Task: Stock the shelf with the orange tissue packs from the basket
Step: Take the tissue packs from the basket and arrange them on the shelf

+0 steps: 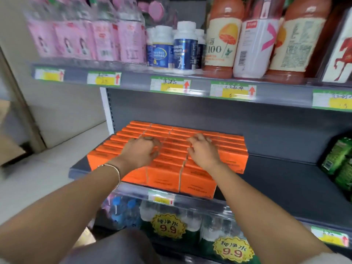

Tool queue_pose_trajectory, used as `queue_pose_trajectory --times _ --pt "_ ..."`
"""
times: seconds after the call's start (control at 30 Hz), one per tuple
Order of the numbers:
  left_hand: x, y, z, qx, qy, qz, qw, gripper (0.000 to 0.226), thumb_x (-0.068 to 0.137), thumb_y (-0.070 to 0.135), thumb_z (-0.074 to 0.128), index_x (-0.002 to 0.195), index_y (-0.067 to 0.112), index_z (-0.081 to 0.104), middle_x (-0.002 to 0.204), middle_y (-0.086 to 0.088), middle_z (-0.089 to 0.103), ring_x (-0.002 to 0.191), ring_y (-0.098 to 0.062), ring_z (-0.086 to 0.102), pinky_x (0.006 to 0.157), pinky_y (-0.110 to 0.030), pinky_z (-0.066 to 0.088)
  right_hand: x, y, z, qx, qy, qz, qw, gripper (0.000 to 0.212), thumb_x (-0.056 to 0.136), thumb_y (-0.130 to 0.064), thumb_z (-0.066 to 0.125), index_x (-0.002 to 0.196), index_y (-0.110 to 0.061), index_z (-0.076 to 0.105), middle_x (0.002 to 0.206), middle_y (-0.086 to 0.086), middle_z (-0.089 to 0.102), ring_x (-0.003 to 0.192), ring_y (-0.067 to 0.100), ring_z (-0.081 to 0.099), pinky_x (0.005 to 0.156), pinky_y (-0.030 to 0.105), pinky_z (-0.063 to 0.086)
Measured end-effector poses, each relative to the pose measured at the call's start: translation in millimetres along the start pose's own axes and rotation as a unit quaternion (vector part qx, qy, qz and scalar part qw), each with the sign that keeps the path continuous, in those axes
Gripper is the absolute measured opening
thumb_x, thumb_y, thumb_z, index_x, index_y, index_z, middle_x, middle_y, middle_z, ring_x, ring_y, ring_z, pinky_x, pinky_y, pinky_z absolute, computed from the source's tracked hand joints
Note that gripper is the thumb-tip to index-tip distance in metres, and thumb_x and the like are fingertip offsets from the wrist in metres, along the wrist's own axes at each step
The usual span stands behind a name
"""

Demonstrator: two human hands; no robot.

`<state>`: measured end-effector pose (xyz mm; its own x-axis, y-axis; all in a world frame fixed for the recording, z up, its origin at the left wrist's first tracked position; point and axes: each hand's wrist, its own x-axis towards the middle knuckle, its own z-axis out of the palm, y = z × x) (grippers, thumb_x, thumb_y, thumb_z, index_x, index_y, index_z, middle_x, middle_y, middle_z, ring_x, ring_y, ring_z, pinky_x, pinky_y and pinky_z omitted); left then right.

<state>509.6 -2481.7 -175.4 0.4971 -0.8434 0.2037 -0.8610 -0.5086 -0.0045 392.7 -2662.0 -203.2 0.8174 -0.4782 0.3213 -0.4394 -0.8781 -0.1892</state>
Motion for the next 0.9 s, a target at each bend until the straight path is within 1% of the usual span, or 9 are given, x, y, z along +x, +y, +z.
queue_pose_trajectory --times 0.07,0.2,0.37,0.47,0.53,0.6,0.73,0.8,0.9 --pt "-35 -42 -12 0.035 0.007 -0.041 0.999 0.033 0.093 0.036 0.048 0.125 0.031 0.053 0.132 0.002 0.054 0.122 -0.024 0.051 0.098 -0.036 0.040 1 -46 -1 -0.004 -0.002 -0.071 0.997 0.037 0.094 -0.027 0.050 0.131 -0.023 0.053 0.130 0.004 0.050 0.119 0.030 0.047 0.098 0.036 0.042" --pt "-113 -117 -29 0.082 0.008 -0.113 0.990 0.032 0.094 0.036 0.044 0.124 0.028 0.053 0.126 0.000 0.057 0.119 -0.023 0.053 0.094 -0.034 0.040 -3 -148 6 -0.022 0.014 -0.179 0.984 0.034 0.095 -0.028 0.048 0.128 -0.022 0.053 0.125 0.004 0.053 0.120 0.030 0.047 0.095 0.038 0.042" --pt "-206 -197 -26 0.107 0.013 -0.188 0.976 0.029 0.095 0.036 0.044 0.121 0.025 0.052 0.119 0.002 0.059 0.115 -0.021 0.054 0.091 -0.032 0.039 -19 -257 36 -0.043 0.000 -0.289 0.956 0.035 0.095 -0.025 0.045 0.129 -0.020 0.053 0.129 0.002 0.053 0.122 0.026 0.044 0.093 0.036 0.039" --pt "-246 -231 -7 0.094 0.000 -0.234 0.968 0.030 0.096 0.036 0.043 0.123 0.025 0.051 0.117 0.003 0.059 0.114 -0.021 0.053 0.091 -0.031 0.037 -25 -299 66 -0.042 -0.037 -0.332 0.942 0.033 0.097 -0.026 0.043 0.129 -0.018 0.051 0.128 0.002 0.054 0.119 0.026 0.046 0.091 0.036 0.042" --pt "-267 -247 16 0.080 -0.011 -0.263 0.961 0.030 0.096 0.036 0.043 0.123 0.026 0.050 0.118 0.004 0.059 0.113 -0.021 0.054 0.092 -0.031 0.037 -28 -318 92 -0.048 -0.069 -0.355 0.931 0.032 0.097 -0.027 0.043 0.127 -0.017 0.051 0.124 0.003 0.054 0.116 0.026 0.048 0.089 0.037 0.044" --pt "-286 -260 49 0.062 -0.044 -0.290 0.954 0.030 0.096 0.036 0.043 0.124 0.026 0.050 0.118 0.005 0.060 0.113 -0.020 0.055 0.093 -0.031 0.037 -28 -333 124 -0.052 -0.110 -0.387 0.914 0.030 0.096 -0.026 0.043 0.123 -0.015 0.053 0.120 0.005 0.056 0.115 0.028 0.051 0.088 0.039 0.047" --pt "-311 -279 126 0.012 -0.140 -0.335 0.932 0.031 0.096 0.037 0.042 0.125 0.029 0.049 0.123 0.005 0.058 0.115 -0.018 0.054 0.096 -0.033 0.039 -28 -355 198 -0.048 -0.245 -0.423 0.871 0.035 0.096 -0.026 0.044 0.130 -0.022 0.051 0.127 0.003 0.055 0.117 0.028 0.052 0.090 0.038 0.046" --pt "-318 -287 159 -0.023 -0.184 -0.365 0.912 0.032 0.095 0.035 0.042 0.126 0.029 0.048 0.129 0.004 0.056 0.118 -0.019 0.053 0.095 -0.034 0.040 -27 -363 233 -0.065 -0.315 -0.431 0.843 0.036 0.096 -0.027 0.045 0.132 -0.024 0.050 0.129 0.004 0.053 0.118 0.028 0.053 0.090 0.039 0.046" --pt "-325 -296 204 -0.065 -0.249 -0.397 0.881 0.038 0.095 0.030 0.042 0.133 0.032 0.044 0.136 0.003 0.052 0.123 -0.020 0.050 0.099 -0.034 0.038 -25 -371 285 -0.105 -0.426 -0.431 0.788 0.036 0.096 -0.025 0.044 0.132 -0.020 0.049 0.129 0.009 0.051 0.118 0.031 0.051 0.092 0.041 0.046"
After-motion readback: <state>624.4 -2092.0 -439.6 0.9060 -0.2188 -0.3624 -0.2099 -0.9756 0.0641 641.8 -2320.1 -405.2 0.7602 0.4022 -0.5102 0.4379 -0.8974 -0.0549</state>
